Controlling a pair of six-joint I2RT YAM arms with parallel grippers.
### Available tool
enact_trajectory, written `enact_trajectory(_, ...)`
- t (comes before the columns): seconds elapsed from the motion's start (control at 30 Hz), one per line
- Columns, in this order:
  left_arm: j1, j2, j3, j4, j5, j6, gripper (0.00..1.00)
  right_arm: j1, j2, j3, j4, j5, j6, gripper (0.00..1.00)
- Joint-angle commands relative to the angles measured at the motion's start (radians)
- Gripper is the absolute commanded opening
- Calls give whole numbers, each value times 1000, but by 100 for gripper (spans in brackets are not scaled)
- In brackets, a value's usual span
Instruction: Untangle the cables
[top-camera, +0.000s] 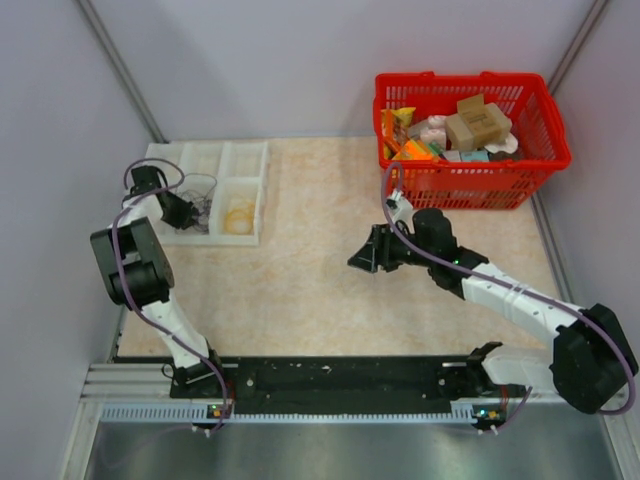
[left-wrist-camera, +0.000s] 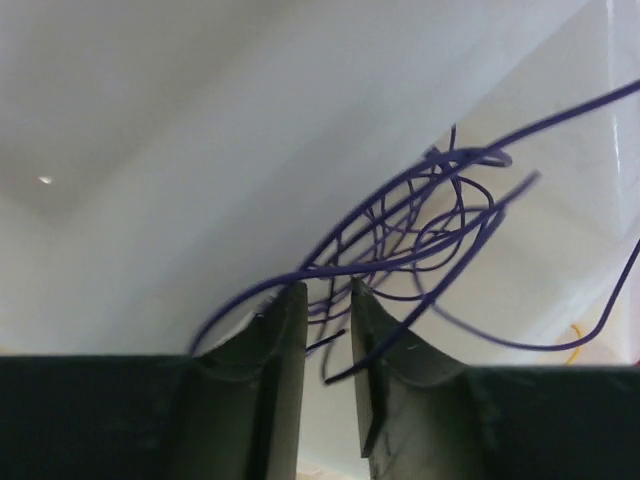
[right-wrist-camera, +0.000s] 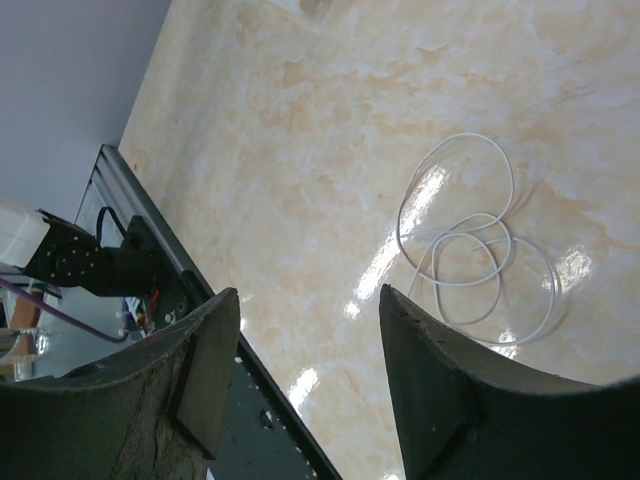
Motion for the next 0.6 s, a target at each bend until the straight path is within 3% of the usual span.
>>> enact_trajectory(0.0, -5, 19, 12, -13, 45, -27, 37, -16, -50, -11, 33, 4, -7, 58)
enact_trajectory(0.2, -5, -173, -72, -24, -15, -2, 69, -21, -38, 1, 30, -22, -10, 58)
enact_trajectory(0.43, -3, -295, -31, -46, -7, 59, 67, -21, -49, 1, 28, -30, 0, 58)
enact_trajectory(0.57, -6, -213, 140, -117, -10, 91, 66, -21, -47, 1, 33, -26, 3, 58)
